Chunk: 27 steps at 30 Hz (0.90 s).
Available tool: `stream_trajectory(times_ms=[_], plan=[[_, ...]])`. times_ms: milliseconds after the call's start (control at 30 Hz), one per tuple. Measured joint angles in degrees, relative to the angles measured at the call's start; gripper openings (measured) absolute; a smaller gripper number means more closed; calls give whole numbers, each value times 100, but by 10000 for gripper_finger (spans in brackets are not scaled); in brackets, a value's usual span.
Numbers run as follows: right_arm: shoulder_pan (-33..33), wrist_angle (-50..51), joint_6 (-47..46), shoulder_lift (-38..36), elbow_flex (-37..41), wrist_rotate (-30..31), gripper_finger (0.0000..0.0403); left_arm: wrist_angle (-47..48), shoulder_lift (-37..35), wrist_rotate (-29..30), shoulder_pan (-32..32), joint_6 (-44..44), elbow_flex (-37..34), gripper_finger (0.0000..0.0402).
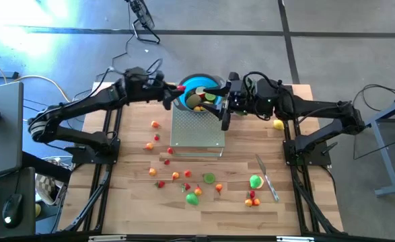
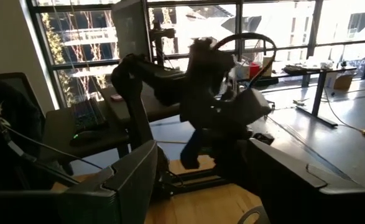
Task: Pick & Place Fruit
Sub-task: Put the red strawberry in the blue bowl on the shelf
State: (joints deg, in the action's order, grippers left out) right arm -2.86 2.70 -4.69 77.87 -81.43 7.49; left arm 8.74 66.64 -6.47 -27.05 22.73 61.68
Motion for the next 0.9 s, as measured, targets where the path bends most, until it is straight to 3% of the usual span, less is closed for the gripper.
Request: stream_trajectory(times_ms=[233, 667, 900], plan=[[113, 98, -1, 0, 0, 13, 239, 1633, 924, 405, -324, -472, 1113, 123], [143, 260, -22, 0, 0, 11, 239, 1489, 1439, 399, -369, -596, 1354, 128], [141, 310, -22, 0, 0, 11, 239, 1492, 1439, 401, -369, -595, 1354, 196]])
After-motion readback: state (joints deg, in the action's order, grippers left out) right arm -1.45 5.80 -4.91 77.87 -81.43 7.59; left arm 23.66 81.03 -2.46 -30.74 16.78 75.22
